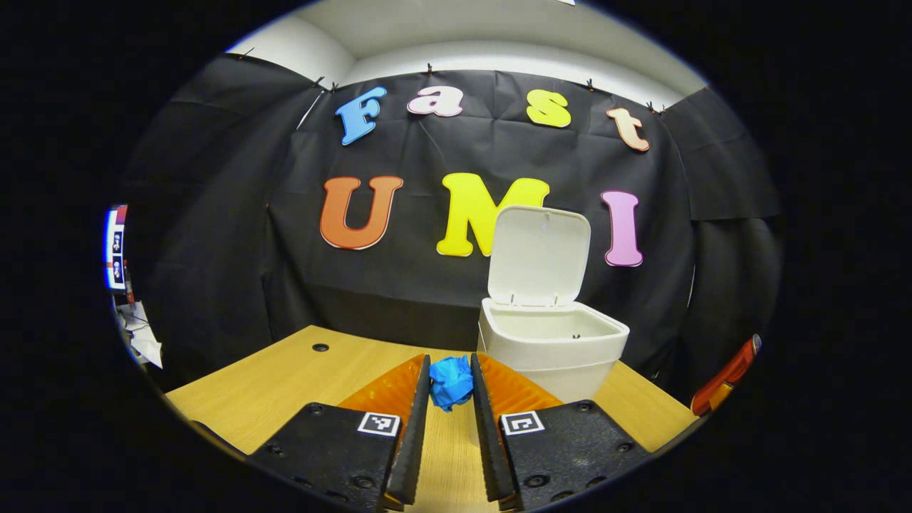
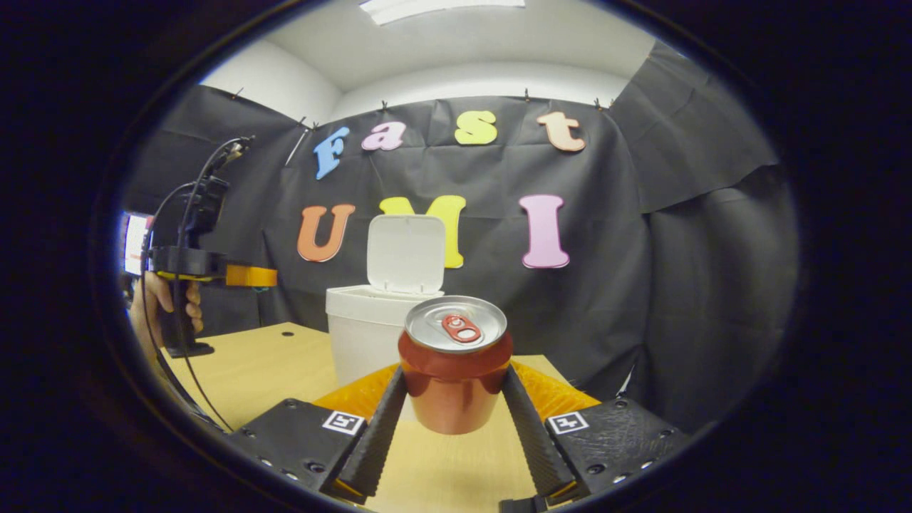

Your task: Press the lid of the desktop garbage bin to open it, pick up the crumpled paper on the desktop and throw it into the bin, then pick up the pop can on the desktop and drop it into the bin, and finally close the garbage bin lid.

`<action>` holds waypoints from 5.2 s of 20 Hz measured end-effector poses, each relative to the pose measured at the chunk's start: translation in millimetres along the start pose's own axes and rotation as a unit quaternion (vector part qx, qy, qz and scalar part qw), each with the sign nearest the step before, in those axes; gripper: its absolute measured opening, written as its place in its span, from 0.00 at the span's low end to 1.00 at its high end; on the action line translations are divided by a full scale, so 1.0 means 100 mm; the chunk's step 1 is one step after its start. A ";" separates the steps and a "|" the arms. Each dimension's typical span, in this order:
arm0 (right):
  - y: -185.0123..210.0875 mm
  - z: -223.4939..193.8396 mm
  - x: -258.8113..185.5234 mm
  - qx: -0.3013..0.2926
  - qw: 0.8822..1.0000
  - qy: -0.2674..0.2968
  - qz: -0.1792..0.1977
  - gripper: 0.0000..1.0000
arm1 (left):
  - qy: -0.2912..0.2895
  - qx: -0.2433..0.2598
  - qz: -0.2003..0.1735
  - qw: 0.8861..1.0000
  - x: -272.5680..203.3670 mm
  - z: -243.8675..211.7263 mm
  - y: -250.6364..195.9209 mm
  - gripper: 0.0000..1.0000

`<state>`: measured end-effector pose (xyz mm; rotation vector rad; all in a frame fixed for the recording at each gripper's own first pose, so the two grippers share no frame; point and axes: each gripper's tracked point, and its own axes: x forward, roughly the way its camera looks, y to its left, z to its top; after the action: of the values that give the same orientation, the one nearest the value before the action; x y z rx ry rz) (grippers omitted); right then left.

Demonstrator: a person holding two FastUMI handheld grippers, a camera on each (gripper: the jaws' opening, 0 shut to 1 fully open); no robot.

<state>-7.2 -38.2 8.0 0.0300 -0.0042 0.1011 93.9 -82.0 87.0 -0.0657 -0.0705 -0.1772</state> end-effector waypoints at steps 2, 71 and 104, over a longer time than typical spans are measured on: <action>0.09 -0.02 -0.03 -0.001 1.000 0.002 0.018 0.78 | -0.035 0.007 -0.054 0.998 0.21 0.14 -0.19 0.42; -0.20 0.03 0.46 0.033 0.999 0.028 -0.030 0.78 | -0.120 0.050 0.008 0.991 -0.43 0.02 -0.17 0.98; 0.97 0.96 2.98 0.022 0.986 0.165 0.010 0.79 | -0.051 -0.002 0.018 0.999 -0.88 -0.44 0.52 0.98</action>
<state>278.8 85.5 108.9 0.0577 0.3293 0.1262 20.0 -18.9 33.8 -0.0789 -0.1706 -0.1388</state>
